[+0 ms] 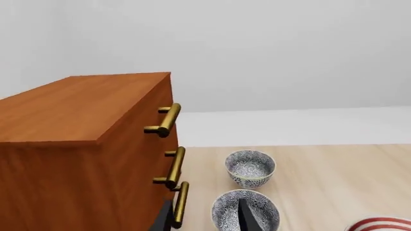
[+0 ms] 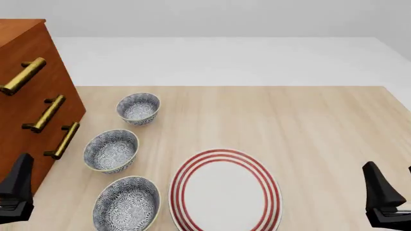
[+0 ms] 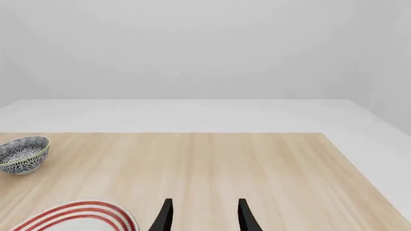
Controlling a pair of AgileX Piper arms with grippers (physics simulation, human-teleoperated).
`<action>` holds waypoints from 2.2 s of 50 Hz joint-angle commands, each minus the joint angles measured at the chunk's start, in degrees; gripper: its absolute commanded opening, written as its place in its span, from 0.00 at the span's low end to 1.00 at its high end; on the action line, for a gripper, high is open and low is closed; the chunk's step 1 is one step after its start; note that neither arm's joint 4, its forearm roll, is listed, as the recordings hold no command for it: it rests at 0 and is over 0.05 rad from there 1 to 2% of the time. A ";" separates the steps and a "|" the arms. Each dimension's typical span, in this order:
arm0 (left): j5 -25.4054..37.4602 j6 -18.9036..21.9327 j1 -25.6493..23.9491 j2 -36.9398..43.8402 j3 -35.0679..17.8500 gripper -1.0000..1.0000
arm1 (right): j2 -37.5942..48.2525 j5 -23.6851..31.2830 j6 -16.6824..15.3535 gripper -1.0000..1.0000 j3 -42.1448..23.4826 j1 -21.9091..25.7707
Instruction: Open the top drawer of the cabinet.
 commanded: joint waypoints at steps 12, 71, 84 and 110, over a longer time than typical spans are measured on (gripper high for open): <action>-2.71 11.97 1.91 -0.69 -1.90 1.00 | 0.00 0.00 0.00 1.00 -0.01 -0.01; -18.06 51.16 -4.37 -0.69 2.53 1.00 | 0.01 0.00 0.01 1.00 -0.01 -0.01; -20.31 57.01 -5.09 -0.69 3.42 1.00 | 0.01 0.00 0.00 1.00 -0.01 0.00; -18.44 68.02 -6.65 -0.50 3.46 1.00 | -0.01 0.00 0.03 1.00 -0.01 0.00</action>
